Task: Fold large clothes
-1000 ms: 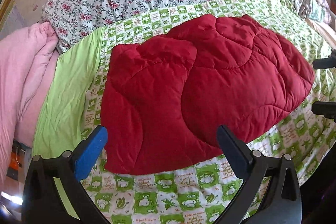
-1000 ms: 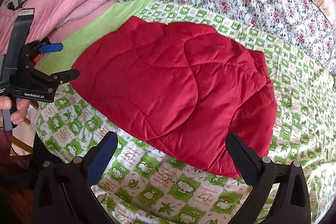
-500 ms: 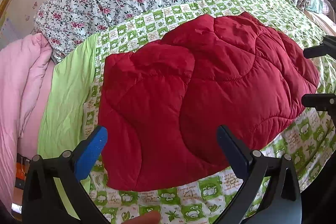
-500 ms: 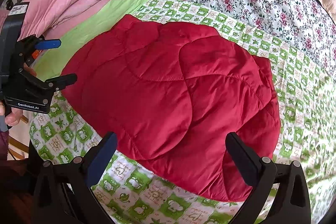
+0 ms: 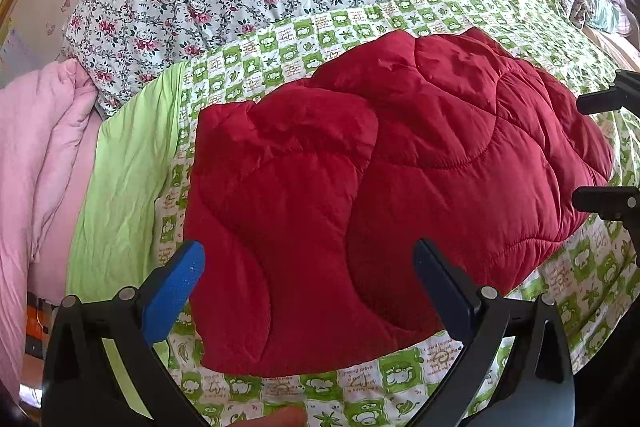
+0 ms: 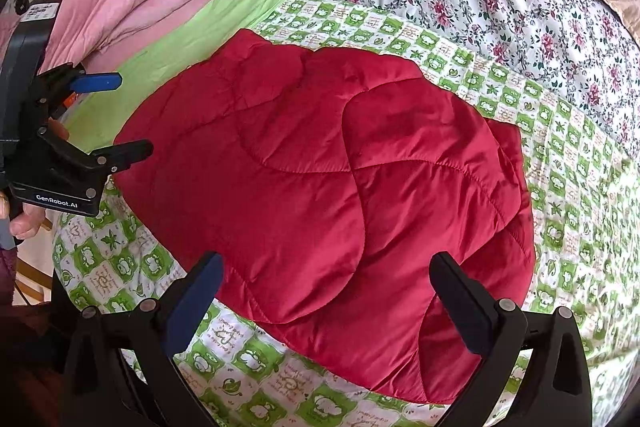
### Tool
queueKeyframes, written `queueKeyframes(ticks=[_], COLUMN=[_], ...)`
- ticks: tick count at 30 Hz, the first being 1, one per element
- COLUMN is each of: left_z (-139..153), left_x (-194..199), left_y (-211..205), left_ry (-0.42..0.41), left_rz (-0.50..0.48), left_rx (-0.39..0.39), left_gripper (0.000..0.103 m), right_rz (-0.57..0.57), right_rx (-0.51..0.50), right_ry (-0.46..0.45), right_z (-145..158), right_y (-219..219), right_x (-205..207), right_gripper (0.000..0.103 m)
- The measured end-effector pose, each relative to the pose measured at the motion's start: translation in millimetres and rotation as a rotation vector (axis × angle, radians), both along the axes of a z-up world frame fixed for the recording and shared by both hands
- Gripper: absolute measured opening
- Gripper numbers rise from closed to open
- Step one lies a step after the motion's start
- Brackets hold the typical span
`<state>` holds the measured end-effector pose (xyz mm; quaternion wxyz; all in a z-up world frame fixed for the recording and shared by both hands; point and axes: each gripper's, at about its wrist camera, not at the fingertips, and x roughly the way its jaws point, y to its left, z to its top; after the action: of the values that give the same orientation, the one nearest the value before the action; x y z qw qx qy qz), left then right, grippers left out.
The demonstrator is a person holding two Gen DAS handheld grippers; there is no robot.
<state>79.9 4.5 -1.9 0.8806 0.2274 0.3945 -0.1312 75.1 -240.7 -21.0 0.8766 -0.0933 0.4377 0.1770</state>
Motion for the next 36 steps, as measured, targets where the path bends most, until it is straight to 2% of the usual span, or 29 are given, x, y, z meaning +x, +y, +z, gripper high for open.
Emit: queueKeyframes(ticks=[36], left_z=[1.6], left_x=[5.2], left_y=[-2.1], left_ry=[0.004], left_rz=[0.005], left_rx=[-0.015], left_gripper=[0.103], right_rz=[-0.004], right_rx=[0.003], right_ry=[-0.006], right_z=[3.4], right_y=[4.7], right_x=[3.7], right_gripper=[0.103])
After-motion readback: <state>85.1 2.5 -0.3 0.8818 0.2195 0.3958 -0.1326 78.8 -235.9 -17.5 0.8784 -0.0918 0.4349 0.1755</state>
